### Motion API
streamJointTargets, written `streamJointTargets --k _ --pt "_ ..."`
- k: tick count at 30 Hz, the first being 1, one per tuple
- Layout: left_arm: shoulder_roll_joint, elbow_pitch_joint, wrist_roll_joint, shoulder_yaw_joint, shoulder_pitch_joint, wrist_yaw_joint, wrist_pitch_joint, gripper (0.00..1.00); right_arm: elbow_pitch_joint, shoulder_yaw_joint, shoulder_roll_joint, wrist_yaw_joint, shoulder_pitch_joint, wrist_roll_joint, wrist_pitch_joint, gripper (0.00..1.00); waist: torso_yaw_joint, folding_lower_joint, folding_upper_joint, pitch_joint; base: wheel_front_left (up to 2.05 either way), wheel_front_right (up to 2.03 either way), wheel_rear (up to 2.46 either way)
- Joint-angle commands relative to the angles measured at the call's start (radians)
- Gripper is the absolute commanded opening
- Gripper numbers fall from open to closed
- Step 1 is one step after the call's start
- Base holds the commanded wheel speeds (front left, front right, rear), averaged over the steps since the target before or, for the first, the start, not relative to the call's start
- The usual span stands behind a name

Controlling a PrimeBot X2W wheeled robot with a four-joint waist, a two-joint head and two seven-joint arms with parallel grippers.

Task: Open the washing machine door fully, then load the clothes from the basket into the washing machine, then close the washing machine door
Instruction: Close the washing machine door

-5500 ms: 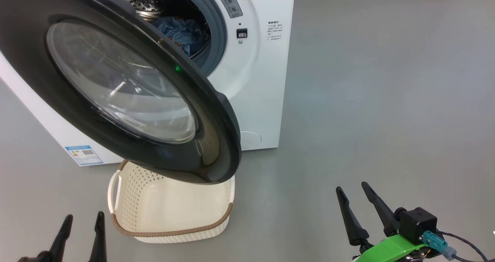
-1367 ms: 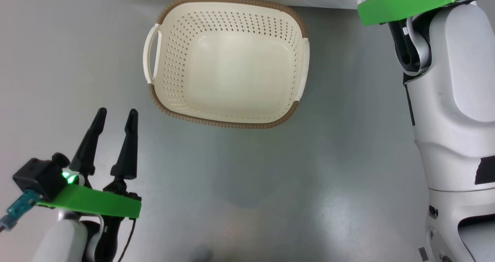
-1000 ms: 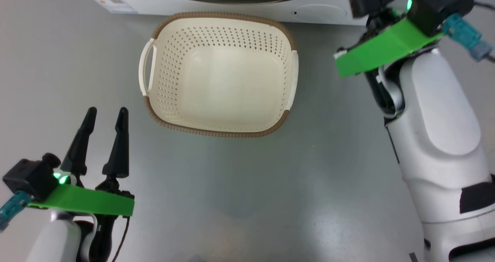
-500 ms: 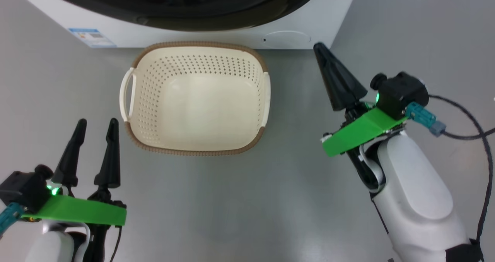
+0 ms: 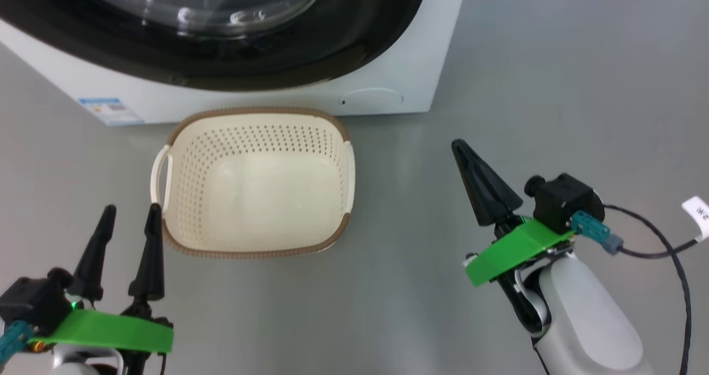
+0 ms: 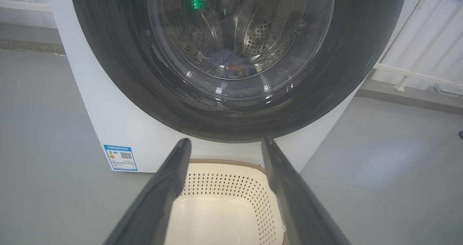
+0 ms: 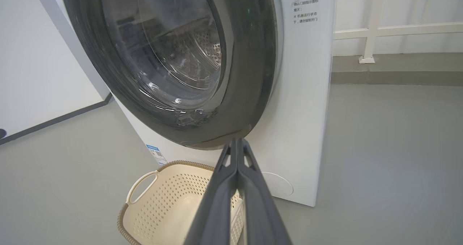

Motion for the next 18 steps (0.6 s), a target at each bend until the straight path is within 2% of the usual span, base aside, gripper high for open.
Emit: streamJointTargets --k 1,2,18 --pt "0.027 -0.015 0.011 0.047 0.008 -0.003 -0.006 1.0 -0.031 0.011 0.018 -0.006 0.033 -0.008 -0.005 0.82 -0.034 0.0 0.0 -0.045 0.0 0.0 0.0" --pt "0.026 -0.013 0.014 0.05 0.015 -0.003 -0.006 1.0 -0.035 0.006 0.018 -0.006 0.046 -0.009 -0.005 1.0 -0.039 0.0 0.0 -0.055 0.0 0.0 0.0" --pt "-0.012 0.01 0.052 0.095 0.114 -0.003 -0.006 1.0 -0.119 -0.058 0.018 -0.006 0.266 -0.02 -0.005 1.0 -0.091 0.0 0.0 -0.192 0.0 0.0 0.0"
